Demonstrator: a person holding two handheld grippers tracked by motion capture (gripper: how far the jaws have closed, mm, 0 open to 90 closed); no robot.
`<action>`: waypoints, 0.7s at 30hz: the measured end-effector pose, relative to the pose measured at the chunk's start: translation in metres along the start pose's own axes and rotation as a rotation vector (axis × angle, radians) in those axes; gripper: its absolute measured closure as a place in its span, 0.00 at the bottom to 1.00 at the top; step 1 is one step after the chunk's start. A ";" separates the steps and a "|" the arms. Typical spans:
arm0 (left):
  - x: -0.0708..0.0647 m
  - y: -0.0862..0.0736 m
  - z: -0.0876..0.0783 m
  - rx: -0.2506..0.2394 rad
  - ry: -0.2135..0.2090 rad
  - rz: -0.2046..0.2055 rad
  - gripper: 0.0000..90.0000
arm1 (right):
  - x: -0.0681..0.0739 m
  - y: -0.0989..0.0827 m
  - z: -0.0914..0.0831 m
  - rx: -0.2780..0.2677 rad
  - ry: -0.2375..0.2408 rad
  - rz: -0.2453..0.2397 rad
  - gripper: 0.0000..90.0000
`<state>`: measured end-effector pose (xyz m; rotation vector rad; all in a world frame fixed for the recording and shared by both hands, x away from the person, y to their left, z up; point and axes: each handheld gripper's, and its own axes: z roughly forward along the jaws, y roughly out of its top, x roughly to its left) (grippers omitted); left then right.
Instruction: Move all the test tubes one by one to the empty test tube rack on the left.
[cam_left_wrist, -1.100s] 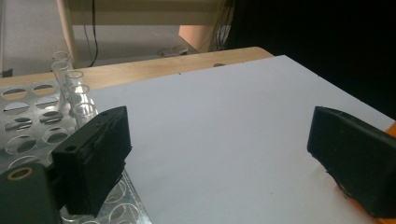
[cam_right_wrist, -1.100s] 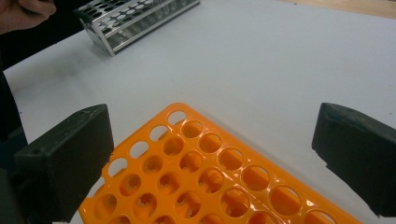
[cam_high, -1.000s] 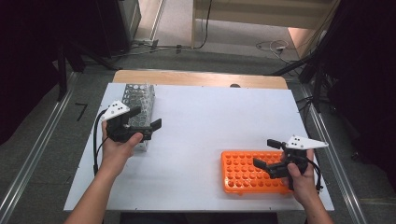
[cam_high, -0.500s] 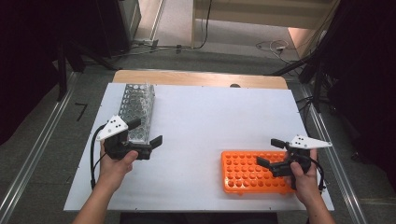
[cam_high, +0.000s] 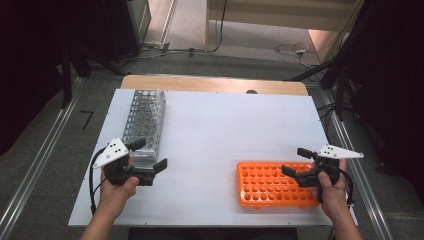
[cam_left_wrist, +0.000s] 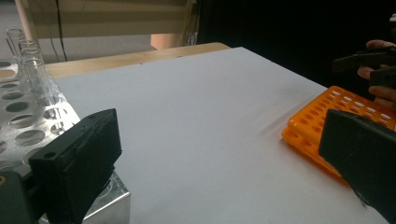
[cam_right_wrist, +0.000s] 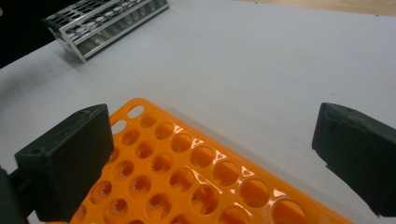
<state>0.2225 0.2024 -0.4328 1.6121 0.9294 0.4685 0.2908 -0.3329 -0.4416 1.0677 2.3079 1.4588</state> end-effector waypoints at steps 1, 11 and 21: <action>0.001 -0.002 -0.002 0.000 0.000 0.002 0.00 | -0.002 -0.001 -0.001 -0.003 -0.002 0.002 0.00; 0.014 -0.008 -0.017 -0.020 0.048 -0.014 0.00 | -0.016 -0.007 -0.011 -0.016 -0.029 0.025 0.00; 0.020 -0.012 -0.017 -0.016 0.060 -0.017 0.00 | -0.022 -0.012 -0.015 -0.023 -0.046 0.027 0.00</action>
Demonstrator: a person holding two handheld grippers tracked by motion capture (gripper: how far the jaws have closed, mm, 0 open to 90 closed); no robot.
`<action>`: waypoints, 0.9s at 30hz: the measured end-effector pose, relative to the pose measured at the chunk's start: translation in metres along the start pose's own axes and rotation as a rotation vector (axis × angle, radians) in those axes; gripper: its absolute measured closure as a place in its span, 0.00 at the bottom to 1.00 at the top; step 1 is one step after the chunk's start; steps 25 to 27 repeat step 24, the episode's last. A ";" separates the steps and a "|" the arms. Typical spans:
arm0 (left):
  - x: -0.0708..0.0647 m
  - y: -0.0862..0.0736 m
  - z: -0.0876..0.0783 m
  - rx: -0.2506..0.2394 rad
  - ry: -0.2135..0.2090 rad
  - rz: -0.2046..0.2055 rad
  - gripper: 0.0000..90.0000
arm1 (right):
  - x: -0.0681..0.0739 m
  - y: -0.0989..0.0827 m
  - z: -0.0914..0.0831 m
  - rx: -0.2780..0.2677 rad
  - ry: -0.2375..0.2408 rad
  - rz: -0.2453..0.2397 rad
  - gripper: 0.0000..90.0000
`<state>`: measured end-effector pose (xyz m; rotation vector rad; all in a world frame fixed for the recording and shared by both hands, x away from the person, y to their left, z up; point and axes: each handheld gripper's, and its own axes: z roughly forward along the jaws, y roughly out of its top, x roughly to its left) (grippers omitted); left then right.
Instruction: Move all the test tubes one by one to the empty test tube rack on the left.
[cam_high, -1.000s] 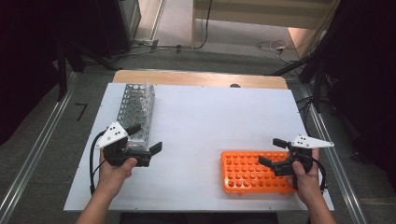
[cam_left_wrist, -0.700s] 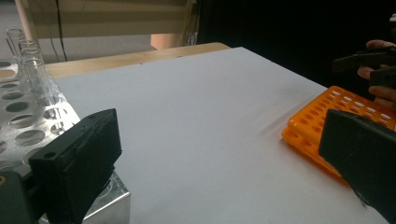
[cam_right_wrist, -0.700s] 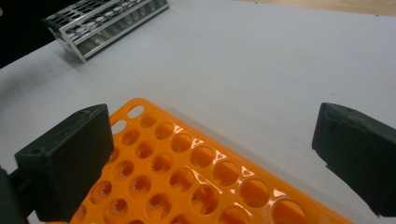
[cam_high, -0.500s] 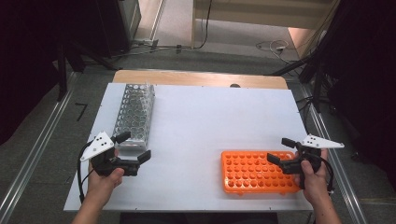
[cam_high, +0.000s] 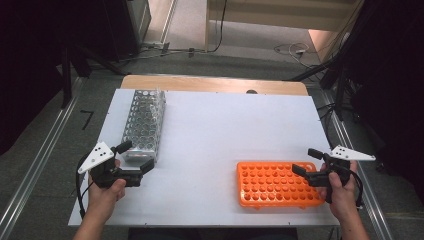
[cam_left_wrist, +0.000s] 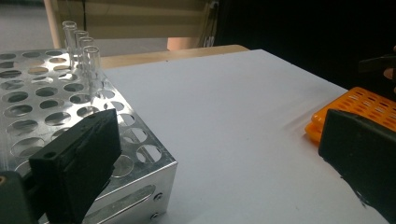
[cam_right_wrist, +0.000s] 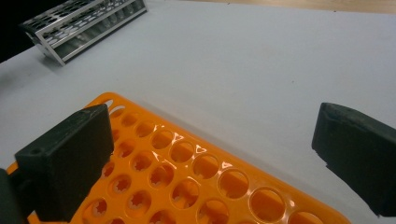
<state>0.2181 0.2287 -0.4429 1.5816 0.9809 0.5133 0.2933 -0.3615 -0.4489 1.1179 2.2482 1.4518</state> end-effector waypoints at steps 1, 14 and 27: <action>0.000 0.000 0.000 -0.001 0.002 -0.001 0.00 | 0.000 0.000 0.000 0.003 -0.003 -0.003 0.00; 0.001 -0.002 0.002 0.008 0.006 -0.011 0.00 | 0.000 -0.001 0.002 0.002 0.002 0.008 0.00; 0.001 -0.001 0.002 0.005 0.005 -0.011 0.00 | 0.000 -0.001 0.002 0.003 0.004 0.004 0.00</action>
